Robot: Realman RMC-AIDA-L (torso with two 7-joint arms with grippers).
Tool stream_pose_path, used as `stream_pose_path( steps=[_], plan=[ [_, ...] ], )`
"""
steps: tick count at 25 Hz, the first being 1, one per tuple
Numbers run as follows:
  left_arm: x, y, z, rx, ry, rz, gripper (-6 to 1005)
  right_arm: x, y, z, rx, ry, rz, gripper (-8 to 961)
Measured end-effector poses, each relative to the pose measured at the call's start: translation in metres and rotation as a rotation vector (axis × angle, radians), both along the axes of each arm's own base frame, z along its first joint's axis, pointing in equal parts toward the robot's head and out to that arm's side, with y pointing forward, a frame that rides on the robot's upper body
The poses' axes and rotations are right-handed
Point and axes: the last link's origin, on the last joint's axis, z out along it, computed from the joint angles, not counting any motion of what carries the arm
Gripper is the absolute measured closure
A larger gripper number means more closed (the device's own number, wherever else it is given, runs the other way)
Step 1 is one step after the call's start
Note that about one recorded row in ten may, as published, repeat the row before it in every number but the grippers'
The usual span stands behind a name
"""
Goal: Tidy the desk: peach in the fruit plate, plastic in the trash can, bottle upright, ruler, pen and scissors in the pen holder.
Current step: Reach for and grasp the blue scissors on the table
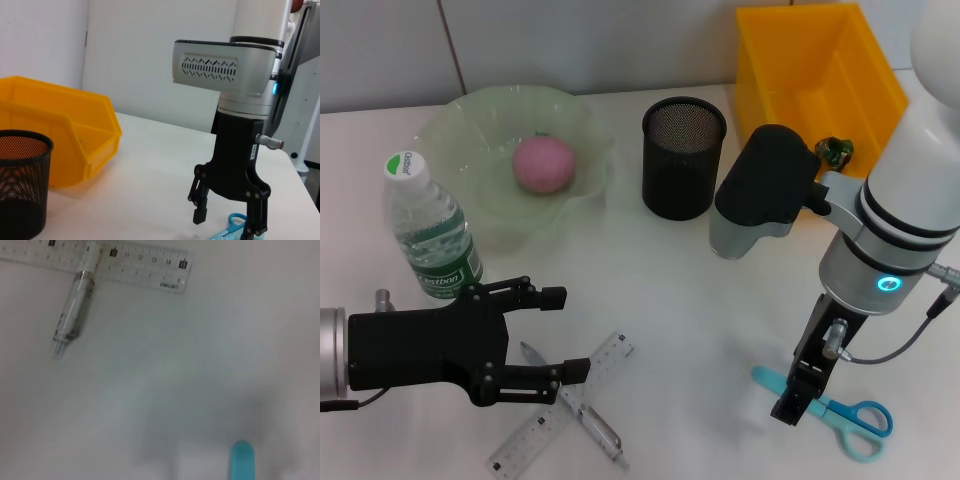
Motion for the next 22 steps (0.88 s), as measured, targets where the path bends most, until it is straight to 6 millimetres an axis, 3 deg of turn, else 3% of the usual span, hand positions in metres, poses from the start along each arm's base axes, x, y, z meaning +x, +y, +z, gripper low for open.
stream_pose_path(
  steps=[22],
  plan=[
    [-0.0014,0.0003,0.0002,0.006,0.001,0.008,127,0.008,-0.002,-0.0021,0.03,0.01,-0.014,145]
  ],
)
